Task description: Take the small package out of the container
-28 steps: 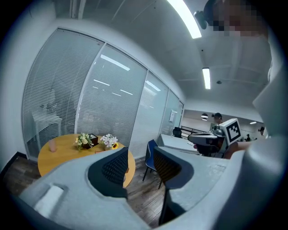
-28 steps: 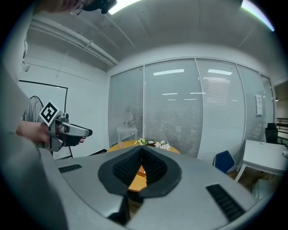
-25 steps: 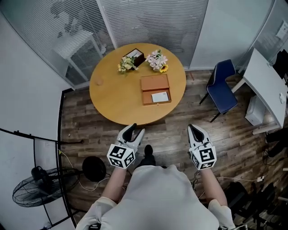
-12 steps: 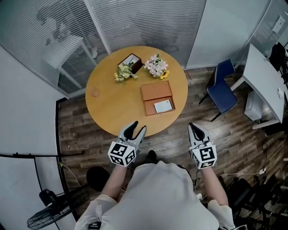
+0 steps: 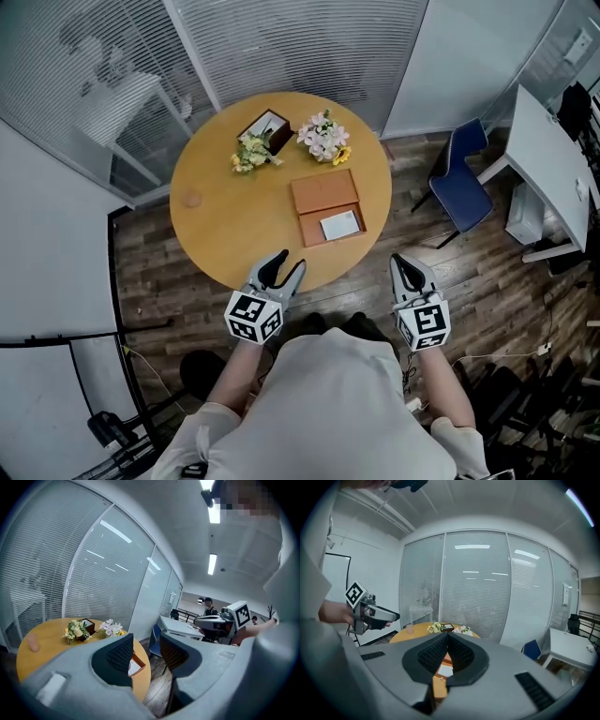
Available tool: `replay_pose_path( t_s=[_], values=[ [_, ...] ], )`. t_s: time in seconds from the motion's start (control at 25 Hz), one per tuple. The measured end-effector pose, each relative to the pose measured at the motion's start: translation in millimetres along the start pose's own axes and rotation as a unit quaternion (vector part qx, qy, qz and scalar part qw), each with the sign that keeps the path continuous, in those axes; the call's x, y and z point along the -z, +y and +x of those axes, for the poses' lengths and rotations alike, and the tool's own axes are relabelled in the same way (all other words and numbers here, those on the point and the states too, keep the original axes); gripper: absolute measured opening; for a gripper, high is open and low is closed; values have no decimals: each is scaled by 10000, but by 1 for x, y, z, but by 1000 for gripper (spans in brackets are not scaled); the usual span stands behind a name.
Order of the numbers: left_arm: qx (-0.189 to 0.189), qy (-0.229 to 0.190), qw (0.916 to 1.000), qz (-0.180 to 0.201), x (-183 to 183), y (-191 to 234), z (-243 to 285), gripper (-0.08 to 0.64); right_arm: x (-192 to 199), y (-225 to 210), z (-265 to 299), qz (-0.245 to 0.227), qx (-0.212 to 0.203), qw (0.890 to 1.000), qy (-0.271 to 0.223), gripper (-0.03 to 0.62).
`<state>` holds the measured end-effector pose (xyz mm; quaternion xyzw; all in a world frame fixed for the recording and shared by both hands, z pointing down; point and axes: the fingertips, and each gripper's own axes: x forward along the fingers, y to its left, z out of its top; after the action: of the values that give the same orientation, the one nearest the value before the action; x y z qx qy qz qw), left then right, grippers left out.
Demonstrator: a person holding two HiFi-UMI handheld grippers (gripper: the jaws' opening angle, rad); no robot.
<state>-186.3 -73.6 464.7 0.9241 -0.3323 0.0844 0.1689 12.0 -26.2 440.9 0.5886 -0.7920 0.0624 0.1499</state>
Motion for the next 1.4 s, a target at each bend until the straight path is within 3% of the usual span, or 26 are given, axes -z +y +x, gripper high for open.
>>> replay_pose_path(
  t_s=[0.32,0.68,1.04,1.4],
  values=[
    [-193,167,9996,-79,4,14,43,173,15,-35,39,-1,-206,9996,202,5],
    [-766,301,9957,-417,8,35,102,173,24,-77,110,-84,-969,9944,418,5],
    [-1130,906,9872,-667,55,55,177,173,67,-121,170,-100,-1613,9835,808,5],
    [-1319,1885,9704,-727,125,83,231,175,117,-127,210,50,-2136,9685,1281,3]
  ],
)
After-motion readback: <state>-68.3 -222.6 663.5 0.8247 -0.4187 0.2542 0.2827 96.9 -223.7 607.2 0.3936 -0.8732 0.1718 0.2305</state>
